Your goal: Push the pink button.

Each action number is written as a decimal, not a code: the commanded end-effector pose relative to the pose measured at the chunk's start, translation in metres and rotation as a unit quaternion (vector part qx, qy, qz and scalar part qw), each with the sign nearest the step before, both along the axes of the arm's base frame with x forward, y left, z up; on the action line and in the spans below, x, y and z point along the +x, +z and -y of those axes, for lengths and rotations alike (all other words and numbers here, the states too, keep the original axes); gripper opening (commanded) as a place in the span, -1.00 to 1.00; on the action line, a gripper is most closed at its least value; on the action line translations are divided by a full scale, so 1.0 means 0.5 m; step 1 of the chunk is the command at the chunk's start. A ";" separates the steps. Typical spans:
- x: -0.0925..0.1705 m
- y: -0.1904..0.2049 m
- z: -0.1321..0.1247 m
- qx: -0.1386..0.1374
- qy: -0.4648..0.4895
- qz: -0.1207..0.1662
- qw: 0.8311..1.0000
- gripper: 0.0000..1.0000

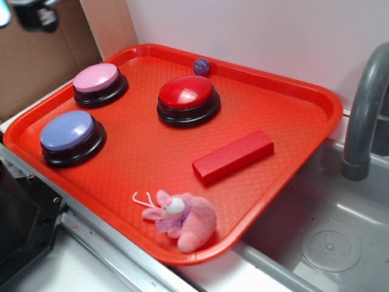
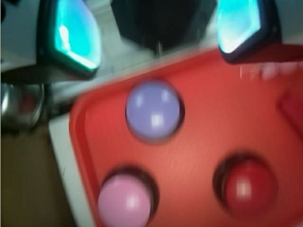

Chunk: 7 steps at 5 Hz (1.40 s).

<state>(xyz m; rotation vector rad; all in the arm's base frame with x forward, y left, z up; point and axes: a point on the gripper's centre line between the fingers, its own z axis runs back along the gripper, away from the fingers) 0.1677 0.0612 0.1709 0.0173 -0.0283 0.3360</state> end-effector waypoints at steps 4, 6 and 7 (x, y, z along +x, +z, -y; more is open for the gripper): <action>0.170 -0.222 -0.208 0.063 0.137 0.056 0.987 1.00; 0.154 -0.192 -0.204 0.061 0.137 0.044 0.988 1.00; 0.139 -0.129 -0.202 0.058 0.126 0.041 0.990 1.00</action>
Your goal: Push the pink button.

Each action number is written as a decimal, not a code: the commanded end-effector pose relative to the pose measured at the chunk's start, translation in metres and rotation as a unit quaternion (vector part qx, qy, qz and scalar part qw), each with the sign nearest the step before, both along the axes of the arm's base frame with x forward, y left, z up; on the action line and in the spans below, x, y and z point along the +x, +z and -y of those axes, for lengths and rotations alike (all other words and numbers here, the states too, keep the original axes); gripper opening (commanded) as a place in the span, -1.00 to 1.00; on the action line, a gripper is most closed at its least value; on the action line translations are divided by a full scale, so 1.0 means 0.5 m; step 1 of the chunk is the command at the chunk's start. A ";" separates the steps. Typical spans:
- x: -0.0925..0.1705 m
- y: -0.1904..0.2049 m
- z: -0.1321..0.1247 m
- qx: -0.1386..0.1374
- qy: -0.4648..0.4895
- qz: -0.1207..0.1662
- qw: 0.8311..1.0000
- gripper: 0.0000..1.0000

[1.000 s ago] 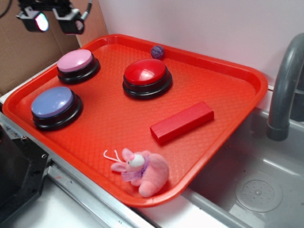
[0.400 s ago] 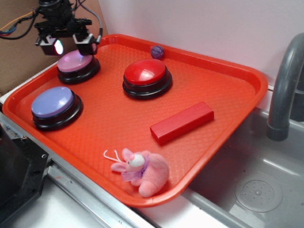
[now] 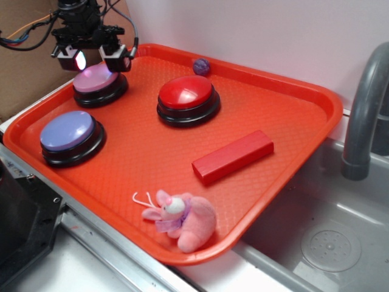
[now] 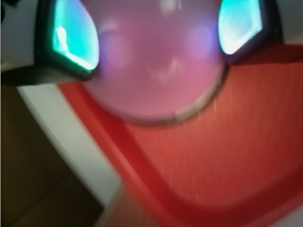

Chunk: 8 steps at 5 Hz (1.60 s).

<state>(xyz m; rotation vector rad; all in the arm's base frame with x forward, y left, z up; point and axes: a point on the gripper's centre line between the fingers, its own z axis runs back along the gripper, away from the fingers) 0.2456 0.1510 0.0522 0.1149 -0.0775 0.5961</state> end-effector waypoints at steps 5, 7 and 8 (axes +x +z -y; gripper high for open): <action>-0.037 0.221 -0.008 0.014 -0.031 0.058 0.998 1.00; -0.048 0.252 -0.006 0.007 -0.021 0.056 0.998 1.00; -0.053 0.261 -0.002 0.000 -0.023 0.051 0.998 1.00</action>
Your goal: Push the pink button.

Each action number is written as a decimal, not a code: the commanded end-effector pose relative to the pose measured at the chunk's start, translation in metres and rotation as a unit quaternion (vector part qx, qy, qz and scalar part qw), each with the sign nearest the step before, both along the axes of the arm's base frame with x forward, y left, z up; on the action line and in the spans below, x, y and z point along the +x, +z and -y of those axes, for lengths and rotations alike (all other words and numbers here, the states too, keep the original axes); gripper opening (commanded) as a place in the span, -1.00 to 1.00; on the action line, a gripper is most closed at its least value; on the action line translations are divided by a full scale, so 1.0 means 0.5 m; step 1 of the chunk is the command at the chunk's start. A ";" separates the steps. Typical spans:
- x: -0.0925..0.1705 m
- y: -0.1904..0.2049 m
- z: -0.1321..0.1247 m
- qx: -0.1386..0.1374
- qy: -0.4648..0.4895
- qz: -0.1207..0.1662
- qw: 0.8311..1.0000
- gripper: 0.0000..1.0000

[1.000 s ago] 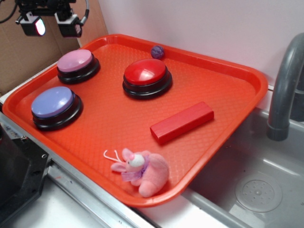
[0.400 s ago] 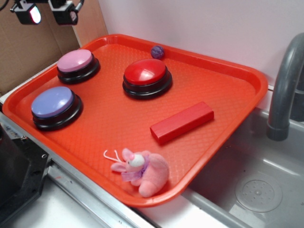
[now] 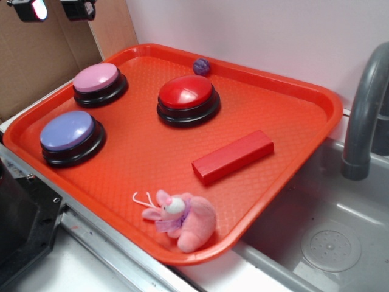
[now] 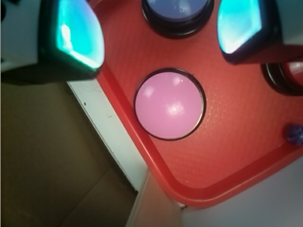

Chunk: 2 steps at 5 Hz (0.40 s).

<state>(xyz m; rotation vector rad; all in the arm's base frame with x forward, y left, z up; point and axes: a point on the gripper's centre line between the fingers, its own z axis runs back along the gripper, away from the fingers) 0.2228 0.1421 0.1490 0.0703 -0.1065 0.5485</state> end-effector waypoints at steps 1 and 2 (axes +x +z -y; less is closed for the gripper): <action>-0.010 0.077 -0.013 0.016 0.003 0.037 0.999 1.00; -0.011 0.088 -0.007 0.017 0.002 0.038 0.999 1.00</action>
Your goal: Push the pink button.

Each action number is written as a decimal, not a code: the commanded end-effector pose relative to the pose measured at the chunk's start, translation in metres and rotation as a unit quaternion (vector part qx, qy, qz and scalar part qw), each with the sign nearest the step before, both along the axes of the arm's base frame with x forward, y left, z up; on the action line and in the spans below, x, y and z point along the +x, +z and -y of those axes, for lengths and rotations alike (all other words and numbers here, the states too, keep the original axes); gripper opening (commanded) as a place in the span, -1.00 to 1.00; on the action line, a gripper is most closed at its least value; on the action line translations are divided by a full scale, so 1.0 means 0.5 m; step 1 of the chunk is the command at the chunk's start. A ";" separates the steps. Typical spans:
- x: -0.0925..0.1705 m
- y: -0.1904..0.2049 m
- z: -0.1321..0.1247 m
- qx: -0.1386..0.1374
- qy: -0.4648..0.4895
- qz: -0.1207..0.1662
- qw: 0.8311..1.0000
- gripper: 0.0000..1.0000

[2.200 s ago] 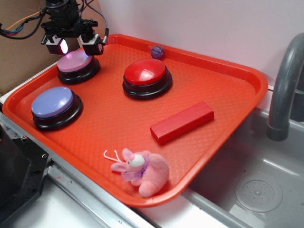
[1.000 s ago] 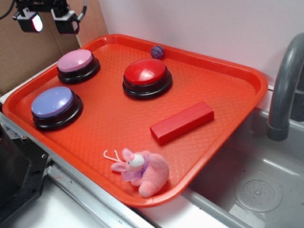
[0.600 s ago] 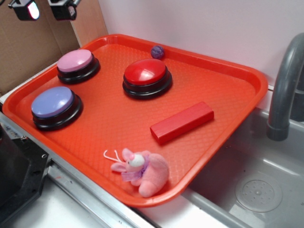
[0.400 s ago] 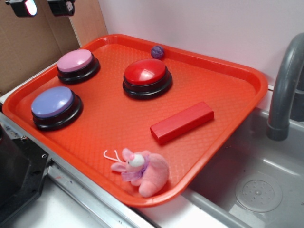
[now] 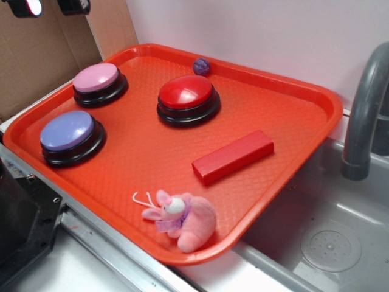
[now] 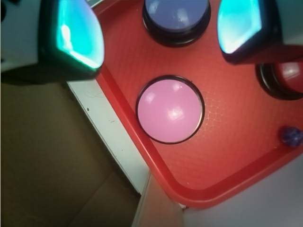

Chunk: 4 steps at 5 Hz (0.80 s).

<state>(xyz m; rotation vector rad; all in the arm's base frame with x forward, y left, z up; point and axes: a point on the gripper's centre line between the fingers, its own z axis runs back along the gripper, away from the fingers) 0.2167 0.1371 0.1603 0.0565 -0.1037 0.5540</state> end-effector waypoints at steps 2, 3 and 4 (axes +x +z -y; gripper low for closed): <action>0.000 0.080 -0.007 0.033 -0.003 0.037 0.999 1.00; 0.006 0.086 0.004 0.036 -0.009 0.030 0.999 1.00; 0.007 0.087 0.009 0.037 -0.012 0.030 0.999 1.00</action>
